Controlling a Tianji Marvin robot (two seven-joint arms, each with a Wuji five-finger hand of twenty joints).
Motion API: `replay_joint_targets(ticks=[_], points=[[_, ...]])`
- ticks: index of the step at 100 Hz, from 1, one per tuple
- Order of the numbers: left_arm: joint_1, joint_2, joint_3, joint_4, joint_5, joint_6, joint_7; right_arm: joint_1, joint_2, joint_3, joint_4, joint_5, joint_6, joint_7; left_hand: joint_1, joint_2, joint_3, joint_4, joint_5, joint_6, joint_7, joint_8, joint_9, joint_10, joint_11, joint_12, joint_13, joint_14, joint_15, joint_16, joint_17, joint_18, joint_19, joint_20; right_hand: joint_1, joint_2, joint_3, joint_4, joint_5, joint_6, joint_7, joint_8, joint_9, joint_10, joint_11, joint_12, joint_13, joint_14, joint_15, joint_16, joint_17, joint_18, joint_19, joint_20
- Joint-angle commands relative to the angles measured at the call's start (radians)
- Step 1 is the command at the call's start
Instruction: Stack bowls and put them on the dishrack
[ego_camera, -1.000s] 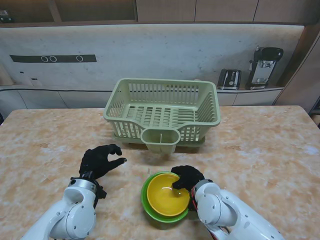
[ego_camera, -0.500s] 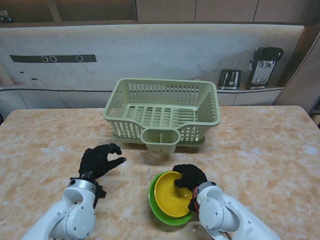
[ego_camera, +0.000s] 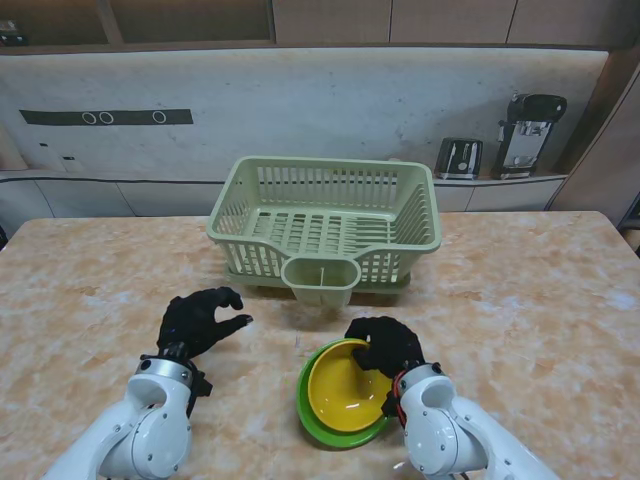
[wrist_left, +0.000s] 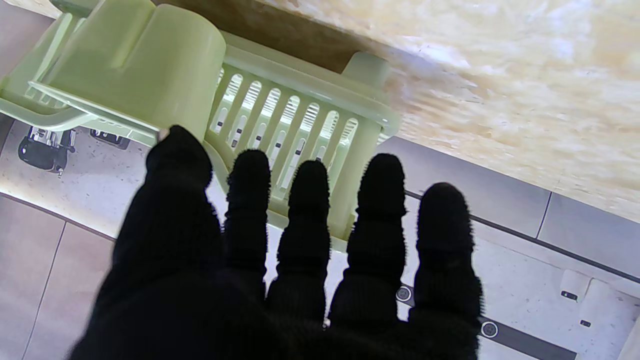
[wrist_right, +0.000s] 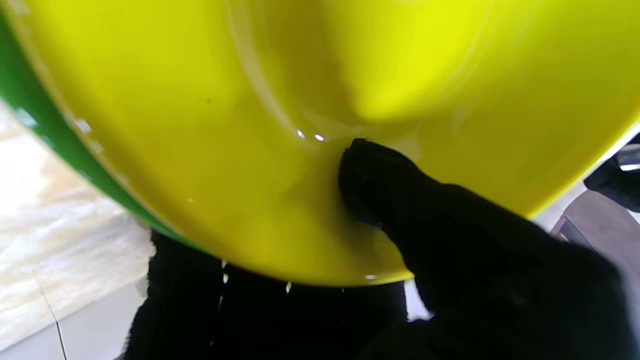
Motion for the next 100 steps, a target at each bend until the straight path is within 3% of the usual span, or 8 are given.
replay_joint_targets(ticks=[1, 46, 100], points=[[0.008, -0.003, -0.001, -0.008, 0.007, 0.005, -0.013, -0.008, -0.007, 0.008, -0.031, -0.001, -0.011, -0.003, 0.013, -0.017, -0.002, 0.026, -0.013, -0.028, 0.018, -0.004, 0.023, -0.014, 0.019, 0.017, 0.015, -0.007, 0.013, 0.012, 0.000, -0.013, 0.023, 0.017, 0.172, 0.122, 0.094, 0.045, 0.205, -0.199, 0.200, 0.134, 0.037, -0.071, 0.017, 0.022, 0.082, -0.067, 0.099, 0.053, 0.030, -0.038, 0.045, 0.020], [0.007, -0.003, -0.002, -0.010, 0.006, 0.006, -0.015, -0.001, -0.011, 0.080, -0.124, -0.090, -0.053, -0.084, 0.012, -0.016, -0.002, 0.026, -0.012, -0.030, 0.020, -0.005, 0.022, -0.015, 0.019, 0.017, 0.015, -0.007, 0.012, 0.012, 0.000, -0.015, 0.022, 0.016, 0.165, 0.122, 0.088, 0.045, 0.218, -0.206, 0.185, 0.126, 0.055, -0.078, -0.003, 0.023, 0.102, -0.076, 0.077, 0.068, 0.055, -0.055, 0.038, 0.008], [-0.004, -0.002, 0.005, -0.002, -0.002, 0.002, -0.022, 0.187, -0.032, 0.082, -0.148, -0.113, -0.071, -0.145, 0.012, -0.015, -0.002, 0.027, -0.012, -0.029, 0.021, -0.005, 0.023, -0.016, 0.019, 0.018, 0.016, -0.008, 0.013, 0.013, 0.001, -0.016, 0.023, 0.016, 0.157, 0.123, 0.067, 0.047, 0.236, -0.226, 0.150, 0.106, 0.080, -0.096, -0.044, 0.013, 0.119, -0.093, 0.021, 0.082, 0.067, -0.076, -0.009, 0.004]])
